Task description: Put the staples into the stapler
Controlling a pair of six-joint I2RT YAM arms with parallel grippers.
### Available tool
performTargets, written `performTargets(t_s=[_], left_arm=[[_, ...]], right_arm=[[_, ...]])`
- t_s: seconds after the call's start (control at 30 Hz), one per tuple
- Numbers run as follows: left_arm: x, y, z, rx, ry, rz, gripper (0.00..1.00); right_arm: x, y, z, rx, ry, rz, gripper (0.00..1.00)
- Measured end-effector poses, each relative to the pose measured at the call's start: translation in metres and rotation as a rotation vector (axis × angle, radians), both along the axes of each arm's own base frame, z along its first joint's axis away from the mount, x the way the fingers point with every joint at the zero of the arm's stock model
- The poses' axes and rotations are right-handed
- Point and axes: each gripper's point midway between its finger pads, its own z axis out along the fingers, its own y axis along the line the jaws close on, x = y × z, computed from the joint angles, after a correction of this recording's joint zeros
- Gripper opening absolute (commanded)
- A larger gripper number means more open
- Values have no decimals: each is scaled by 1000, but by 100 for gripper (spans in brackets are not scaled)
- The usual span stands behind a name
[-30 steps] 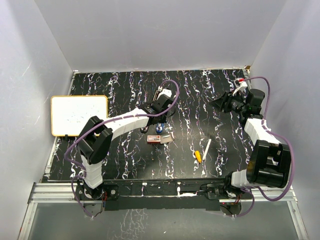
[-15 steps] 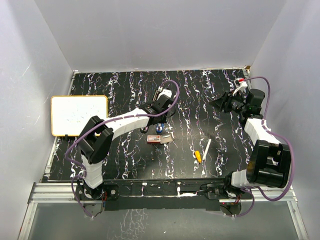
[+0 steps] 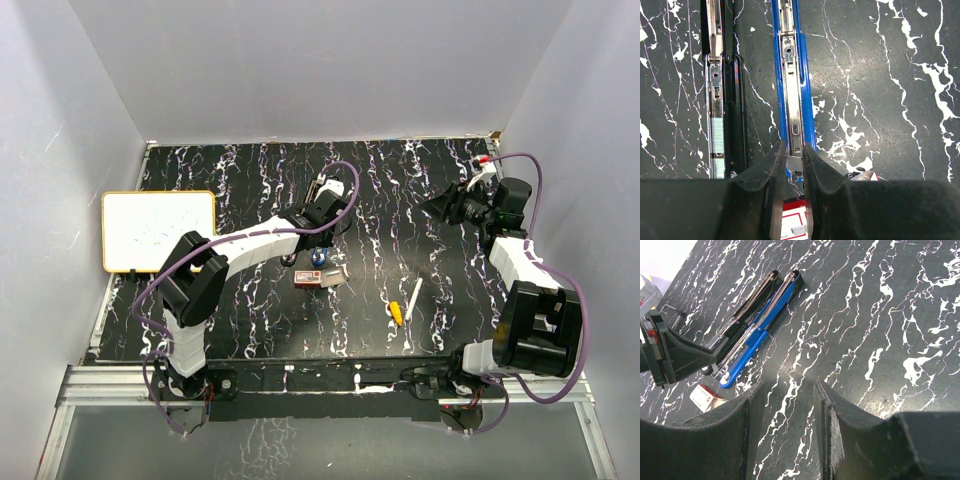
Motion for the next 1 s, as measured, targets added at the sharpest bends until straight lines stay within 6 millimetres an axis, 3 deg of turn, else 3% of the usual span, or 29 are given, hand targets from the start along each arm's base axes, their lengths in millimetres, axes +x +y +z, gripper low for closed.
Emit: performTargets(t_s=[1.0], left_arm=[[1,0,-6,7,6,1,0]], right_arm=[[-1,-1,3,8,-3,-7,45]])
